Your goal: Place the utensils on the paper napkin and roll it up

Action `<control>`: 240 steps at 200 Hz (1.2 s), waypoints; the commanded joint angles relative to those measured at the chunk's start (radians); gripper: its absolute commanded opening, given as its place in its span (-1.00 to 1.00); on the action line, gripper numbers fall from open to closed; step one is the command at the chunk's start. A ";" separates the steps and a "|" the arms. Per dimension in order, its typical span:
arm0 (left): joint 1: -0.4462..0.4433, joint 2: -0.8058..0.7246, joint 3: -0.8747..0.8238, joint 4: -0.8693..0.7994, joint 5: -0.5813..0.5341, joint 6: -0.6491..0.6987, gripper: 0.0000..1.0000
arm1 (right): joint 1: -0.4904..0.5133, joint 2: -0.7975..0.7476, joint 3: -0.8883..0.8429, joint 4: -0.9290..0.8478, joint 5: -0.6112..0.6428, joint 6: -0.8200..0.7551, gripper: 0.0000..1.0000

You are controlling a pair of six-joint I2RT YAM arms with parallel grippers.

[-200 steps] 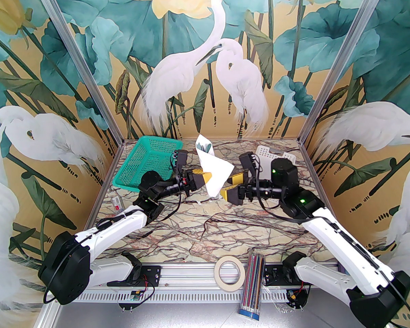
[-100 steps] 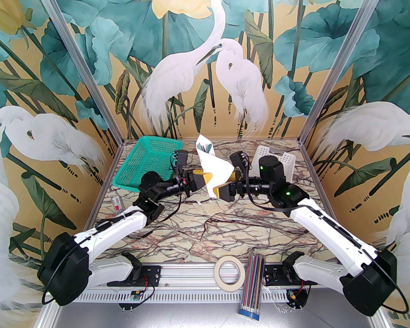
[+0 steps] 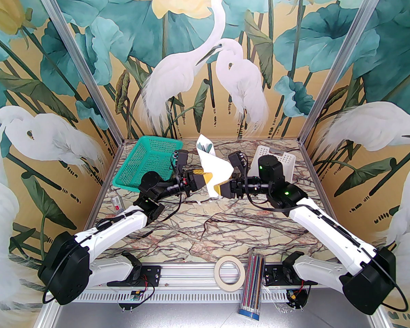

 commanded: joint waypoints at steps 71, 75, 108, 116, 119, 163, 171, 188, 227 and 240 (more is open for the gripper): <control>-0.008 0.048 0.042 0.063 0.083 -0.032 -0.74 | 0.003 -0.034 0.017 -0.050 -0.037 -0.026 -0.94; -0.008 0.049 0.042 0.064 0.084 -0.034 -0.68 | 0.002 -0.036 0.015 -0.049 -0.037 -0.027 -0.98; -0.007 0.045 0.043 0.063 0.090 -0.033 -0.36 | 0.003 -0.048 -0.006 -0.033 -0.025 -0.034 -1.00; -0.007 0.042 0.043 0.062 0.090 -0.032 -0.26 | 0.003 -0.048 -0.010 -0.029 -0.023 -0.032 -1.00; -0.008 0.042 0.043 0.061 0.092 -0.032 -0.21 | 0.003 -0.047 -0.010 -0.026 -0.023 -0.031 -1.00; -0.006 -0.002 0.032 0.025 0.087 -0.001 0.16 | 0.003 -0.057 -0.027 0.017 -0.005 -0.024 -1.00; -0.003 -0.018 0.029 0.020 0.085 0.004 0.25 | 0.003 -0.058 -0.024 0.015 0.005 -0.027 -1.00; 0.000 -0.056 0.023 -0.020 0.062 0.022 0.39 | 0.002 -0.061 -0.022 0.014 0.028 -0.034 -1.00; 0.003 -0.103 0.051 -0.234 -0.037 0.101 0.56 | 0.015 -0.070 -0.035 0.045 0.075 -0.033 -1.00; 0.001 -0.095 0.062 -0.255 -0.047 0.100 0.55 | 0.027 -0.071 -0.034 0.036 0.103 -0.039 -1.00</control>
